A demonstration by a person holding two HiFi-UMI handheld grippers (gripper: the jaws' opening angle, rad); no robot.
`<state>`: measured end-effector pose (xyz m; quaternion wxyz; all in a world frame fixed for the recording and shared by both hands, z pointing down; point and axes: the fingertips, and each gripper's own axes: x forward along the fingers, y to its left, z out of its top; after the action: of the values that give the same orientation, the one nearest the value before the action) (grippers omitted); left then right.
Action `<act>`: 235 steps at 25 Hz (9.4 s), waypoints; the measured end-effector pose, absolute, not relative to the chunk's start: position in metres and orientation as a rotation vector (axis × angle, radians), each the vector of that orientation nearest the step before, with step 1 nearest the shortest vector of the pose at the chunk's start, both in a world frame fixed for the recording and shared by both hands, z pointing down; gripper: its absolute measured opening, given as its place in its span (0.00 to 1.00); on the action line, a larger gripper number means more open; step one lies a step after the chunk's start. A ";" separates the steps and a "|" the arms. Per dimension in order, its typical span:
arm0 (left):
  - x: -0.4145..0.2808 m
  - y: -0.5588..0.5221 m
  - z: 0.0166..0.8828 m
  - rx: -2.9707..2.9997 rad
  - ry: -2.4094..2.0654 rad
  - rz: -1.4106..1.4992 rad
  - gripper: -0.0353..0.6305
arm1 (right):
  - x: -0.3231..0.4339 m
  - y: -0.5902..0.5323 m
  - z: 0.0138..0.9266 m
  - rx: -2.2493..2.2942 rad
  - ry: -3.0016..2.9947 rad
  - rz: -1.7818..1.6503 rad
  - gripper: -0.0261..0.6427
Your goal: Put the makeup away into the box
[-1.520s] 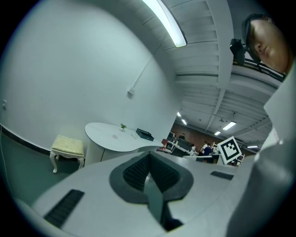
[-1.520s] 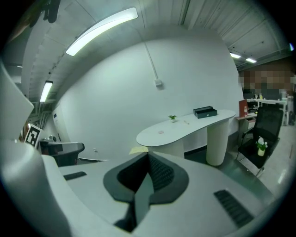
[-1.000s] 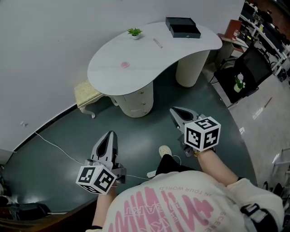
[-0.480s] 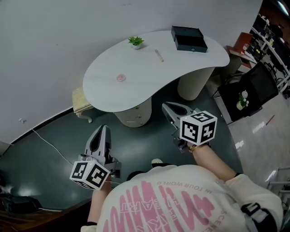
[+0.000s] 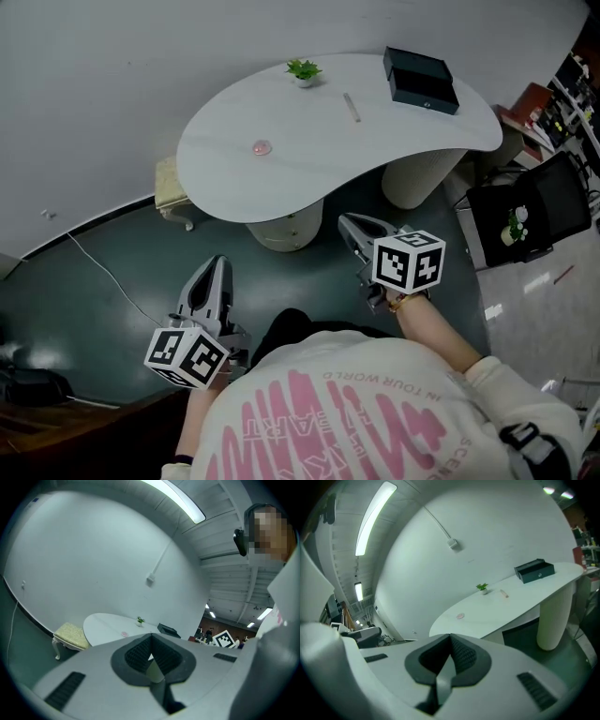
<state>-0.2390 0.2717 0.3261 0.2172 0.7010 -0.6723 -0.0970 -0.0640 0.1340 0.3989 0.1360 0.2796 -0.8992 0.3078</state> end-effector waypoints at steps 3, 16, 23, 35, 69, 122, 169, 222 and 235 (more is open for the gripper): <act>-0.252 0.270 0.336 1.888 -1.893 -0.251 0.06 | -0.075 0.132 0.415 0.777 -2.580 0.903 0.04; -0.312 0.196 0.363 1.826 -1.831 -0.277 0.06 | -0.142 0.081 0.454 0.717 -2.472 0.911 0.12; -0.353 0.131 0.361 1.892 -1.762 -0.232 0.06 | -0.197 0.038 0.470 0.714 -2.405 0.941 0.22; -0.438 0.063 0.364 1.909 -1.728 -0.229 0.06 | -0.265 -0.023 0.498 0.769 -2.297 0.886 0.41; -0.476 0.040 0.376 1.940 -1.672 -0.162 0.06 | -0.309 -0.063 0.532 0.835 -2.130 0.541 0.35; 0.055 -0.113 0.424 2.115 -1.138 -0.013 0.06 | 0.242 -0.119 0.464 1.509 -2.199 1.108 0.34; -0.084 -0.245 0.392 1.650 -1.847 -0.317 0.06 | 0.139 -0.444 0.478 0.614 -2.123 0.831 0.35; -0.182 -0.146 0.397 1.535 -1.998 -0.412 0.06 | -0.020 -0.378 0.434 0.429 -2.205 0.554 0.46; -0.205 -0.121 0.415 1.487 -1.968 -0.409 0.06 | -0.107 -0.281 0.532 0.430 -2.077 0.416 0.43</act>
<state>-0.2052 -0.1207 0.4152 0.3152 0.5645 -0.7469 -0.1553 -0.1068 -0.2809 0.5321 0.4706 0.1755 -0.8479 0.1697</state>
